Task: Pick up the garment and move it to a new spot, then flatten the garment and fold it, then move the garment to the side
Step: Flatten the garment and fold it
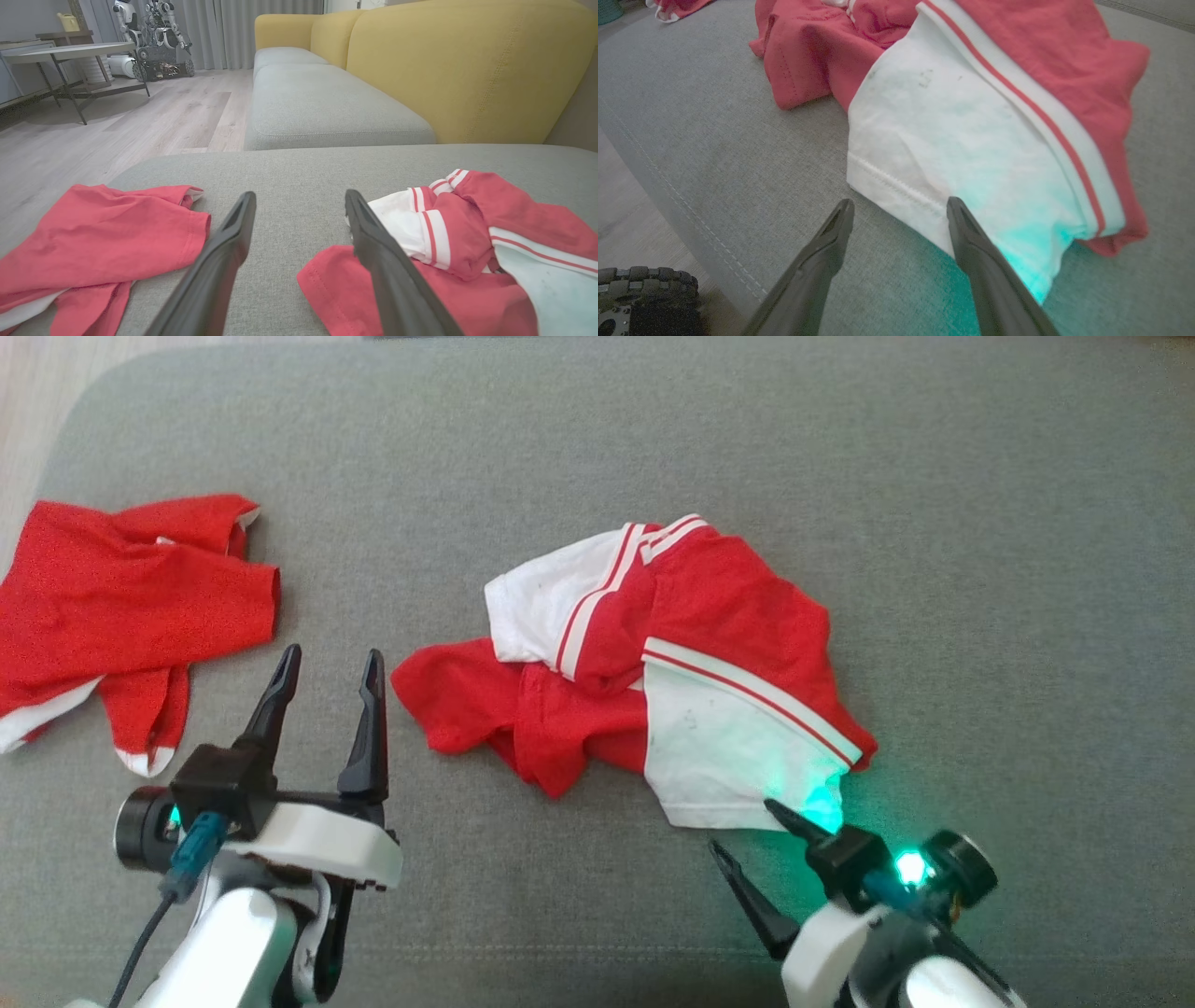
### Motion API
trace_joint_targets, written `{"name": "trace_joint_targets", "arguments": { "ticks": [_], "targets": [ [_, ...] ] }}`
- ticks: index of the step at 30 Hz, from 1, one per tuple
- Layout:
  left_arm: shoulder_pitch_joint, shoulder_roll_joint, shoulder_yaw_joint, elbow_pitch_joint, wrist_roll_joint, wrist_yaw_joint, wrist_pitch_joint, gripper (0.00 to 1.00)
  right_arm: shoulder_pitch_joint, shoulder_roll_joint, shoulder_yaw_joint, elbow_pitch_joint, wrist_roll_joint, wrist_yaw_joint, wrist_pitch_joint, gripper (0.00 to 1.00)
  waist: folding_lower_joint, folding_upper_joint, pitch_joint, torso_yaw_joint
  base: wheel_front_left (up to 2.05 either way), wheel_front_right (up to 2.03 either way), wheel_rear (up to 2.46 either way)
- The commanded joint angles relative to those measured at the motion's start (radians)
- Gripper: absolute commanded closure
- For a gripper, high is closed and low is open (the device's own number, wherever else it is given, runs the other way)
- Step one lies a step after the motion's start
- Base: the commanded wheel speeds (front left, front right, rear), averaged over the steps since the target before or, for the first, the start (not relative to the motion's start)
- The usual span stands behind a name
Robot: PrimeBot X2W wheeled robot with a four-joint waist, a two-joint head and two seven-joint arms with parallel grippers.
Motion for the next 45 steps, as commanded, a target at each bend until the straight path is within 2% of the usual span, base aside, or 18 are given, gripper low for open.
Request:
{"name": "trace_joint_targets", "arguments": {
  "ticks": [1,7,8,9,10,12,17,24,28,31,36,44,45],
  "targets": [
    [-0.055,0.010,0.038,-0.022,0.011,-0.005,-0.009,0.00,-0.064,-0.014,0.031,0.000,-0.014,0.007,-0.009,0.00,0.0000,0.0000,0.019,0.010,0.00,0.00,0.00],
    [-0.071,-0.005,0.039,-0.015,0.016,-0.012,-0.012,0.00,-0.118,-0.009,0.062,0.093,-0.033,0.007,-0.003,0.00,0.0000,0.0000,0.045,0.023,0.00,0.00,0.00],
    [-0.074,-0.008,0.039,-0.013,0.017,-0.014,-0.012,0.00,-0.124,-0.009,0.071,0.110,-0.034,0.007,0.003,0.07,0.0000,0.0000,0.047,0.025,0.00,0.00,0.00],
    [-0.076,-0.011,0.040,-0.011,0.018,-0.016,-0.013,0.00,-0.127,-0.010,0.082,0.125,-0.033,0.007,0.008,0.36,0.0000,0.0000,0.051,0.027,0.00,0.00,0.00],
    [-0.078,-0.013,0.041,-0.009,0.020,-0.017,-0.013,0.00,-0.130,-0.013,0.092,0.137,-0.032,0.007,0.012,0.54,0.0000,0.0000,0.053,0.029,0.00,0.00,0.00],
    [-0.081,-0.019,0.043,-0.005,0.021,-0.020,-0.013,0.00,-0.134,-0.016,0.107,0.155,-0.021,0.007,0.017,1.00,0.0000,0.0000,0.057,0.030,0.00,0.00,0.00],
    [-0.082,-0.029,0.053,0.002,0.025,-0.024,-0.014,0.00,-0.146,-0.007,0.102,0.121,0.019,0.007,-0.023,1.00,0.0000,0.0000,0.057,0.021,0.00,0.00,0.00],
    [-0.072,-0.031,0.066,0.003,0.038,-0.034,-0.015,0.00,-0.149,0.004,0.062,-0.064,0.070,0.007,-0.065,1.00,0.0000,0.0000,0.037,-0.003,0.00,0.00,0.00],
    [-0.070,-0.033,0.067,0.003,0.044,-0.039,-0.015,0.00,-0.147,0.024,-0.020,-0.161,0.079,0.007,-0.074,1.00,0.0000,0.0000,0.030,-0.010,0.00,0.00,0.00],
    [-0.071,-0.036,0.066,0.004,0.048,-0.043,-0.015,0.00,-0.149,0.052,-0.129,-0.188,0.078,0.007,-0.079,1.00,0.0000,0.0000,0.030,-0.009,0.00,0.00,0.00],
    [-0.077,-0.039,0.064,0.003,0.054,-0.049,-0.015,0.00,-0.175,0.106,-0.338,-0.149,0.090,0.007,-0.095,1.00,0.0000,0.0000,0.044,-0.001,0.00,0.00,0.00],
    [-0.099,-0.051,0.067,0.002,0.065,-0.062,-0.015,0.00,-0.250,0.134,-0.596,0.040,0.095,0.007,-0.121,1.00,0.0000,0.0000,0.088,0.020,0.00,0.00,0.00],
    [-0.100,-0.052,0.068,0.002,0.067,-0.063,-0.015,0.00,-0.259,0.135,-0.613,0.065,0.087,0.007,-0.120,0.89,0.0000,0.0000,0.091,0.021,0.00,0.00,0.00]
  ]
}}
